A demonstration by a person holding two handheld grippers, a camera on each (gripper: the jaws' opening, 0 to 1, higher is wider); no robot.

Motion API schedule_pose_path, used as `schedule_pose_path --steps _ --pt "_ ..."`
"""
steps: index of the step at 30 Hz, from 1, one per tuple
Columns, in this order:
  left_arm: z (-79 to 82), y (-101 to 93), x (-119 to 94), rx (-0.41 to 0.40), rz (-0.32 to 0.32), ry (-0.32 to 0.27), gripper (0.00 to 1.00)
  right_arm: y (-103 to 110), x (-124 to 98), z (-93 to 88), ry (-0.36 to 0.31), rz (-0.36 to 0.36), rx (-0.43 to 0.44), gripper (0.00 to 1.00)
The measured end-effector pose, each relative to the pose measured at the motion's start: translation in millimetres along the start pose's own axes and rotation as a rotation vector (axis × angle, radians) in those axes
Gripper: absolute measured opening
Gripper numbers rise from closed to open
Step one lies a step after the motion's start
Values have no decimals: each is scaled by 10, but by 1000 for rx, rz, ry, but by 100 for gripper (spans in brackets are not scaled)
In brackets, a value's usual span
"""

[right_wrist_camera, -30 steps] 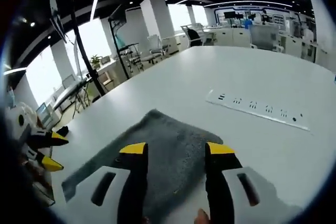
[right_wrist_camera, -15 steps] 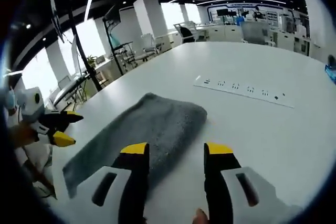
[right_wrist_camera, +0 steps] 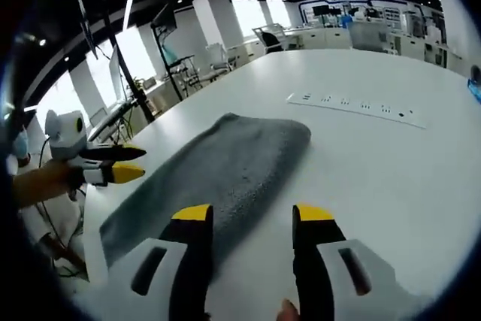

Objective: Fold the towel on the table until its edges align and the towel forms a compact rectangular stack.

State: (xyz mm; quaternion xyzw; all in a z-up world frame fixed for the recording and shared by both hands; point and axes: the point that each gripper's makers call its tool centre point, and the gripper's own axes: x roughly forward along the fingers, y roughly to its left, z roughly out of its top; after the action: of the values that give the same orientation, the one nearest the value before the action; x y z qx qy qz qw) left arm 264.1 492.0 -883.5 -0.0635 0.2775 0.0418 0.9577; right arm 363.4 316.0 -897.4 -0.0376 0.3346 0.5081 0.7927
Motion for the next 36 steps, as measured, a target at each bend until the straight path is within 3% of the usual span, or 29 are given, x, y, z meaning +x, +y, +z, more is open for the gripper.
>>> schedule_pose_path --steps 5,10,14,17,23,27,36 --pt "-96 84 136 -28 14 24 45 71 5 -92 10 18 11 41" --pt "-194 129 173 -14 38 58 35 118 9 -210 36 22 -65 36" --pt "-219 99 208 -34 24 43 32 125 29 -260 45 24 -54 33" --pt "-259 62 230 -24 18 58 31 110 45 -317 58 11 -112 28" --pt "-292 2 260 13 17 79 25 176 87 -353 55 24 -109 16" --pt "-315 -32 279 -32 6 85 19 220 109 -371 58 31 -125 10" --pt "-332 -53 268 -87 -7 87 17 189 122 -387 36 41 -42 9"
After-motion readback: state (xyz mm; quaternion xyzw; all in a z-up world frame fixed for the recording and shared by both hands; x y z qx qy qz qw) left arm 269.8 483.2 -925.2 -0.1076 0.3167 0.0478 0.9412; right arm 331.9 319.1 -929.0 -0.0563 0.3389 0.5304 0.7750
